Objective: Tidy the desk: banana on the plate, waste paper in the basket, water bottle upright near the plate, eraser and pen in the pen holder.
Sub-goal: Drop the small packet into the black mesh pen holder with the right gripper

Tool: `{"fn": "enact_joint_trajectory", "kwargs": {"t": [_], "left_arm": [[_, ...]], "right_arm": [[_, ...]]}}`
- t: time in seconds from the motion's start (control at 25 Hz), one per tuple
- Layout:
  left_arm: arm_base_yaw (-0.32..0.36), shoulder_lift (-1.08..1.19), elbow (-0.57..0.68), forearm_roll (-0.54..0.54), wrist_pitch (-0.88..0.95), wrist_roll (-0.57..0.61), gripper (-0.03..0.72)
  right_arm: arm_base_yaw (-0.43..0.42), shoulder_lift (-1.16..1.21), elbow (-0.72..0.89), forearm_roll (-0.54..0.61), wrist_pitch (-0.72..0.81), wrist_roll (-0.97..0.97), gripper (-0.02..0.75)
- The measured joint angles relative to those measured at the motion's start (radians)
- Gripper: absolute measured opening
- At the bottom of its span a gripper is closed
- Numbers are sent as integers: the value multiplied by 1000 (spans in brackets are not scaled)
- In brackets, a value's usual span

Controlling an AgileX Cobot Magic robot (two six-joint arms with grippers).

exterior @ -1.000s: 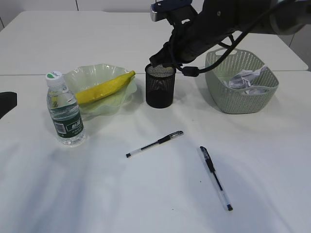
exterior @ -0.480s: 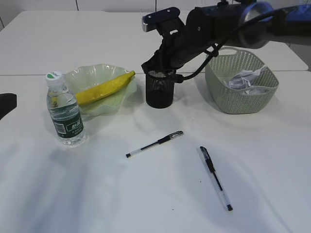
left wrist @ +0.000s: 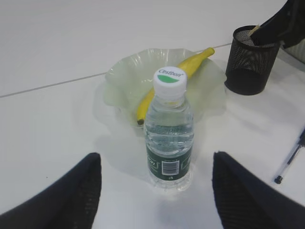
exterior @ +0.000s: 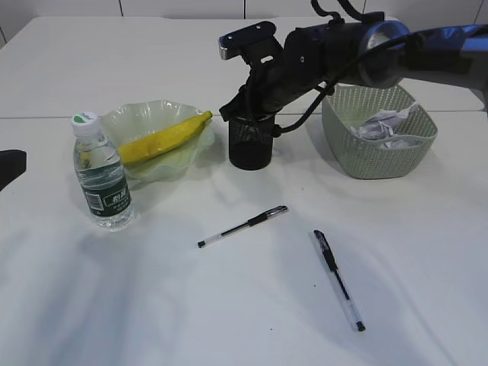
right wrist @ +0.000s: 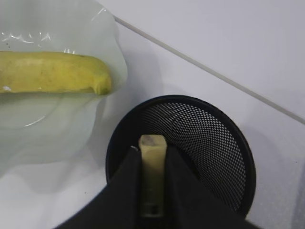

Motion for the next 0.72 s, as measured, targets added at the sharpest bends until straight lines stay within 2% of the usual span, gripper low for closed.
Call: {"fn": "enact_joint_trajectory", "kwargs": {"t": [0.44,0.72], "left_arm": [[0,0,0,6,0,0,508],[0,0,0,6,0,0,508]], "right_arm": [[-19,0,-2,-6,-15,0,81],[-19,0,-2,-8,-17,0,235]]}}
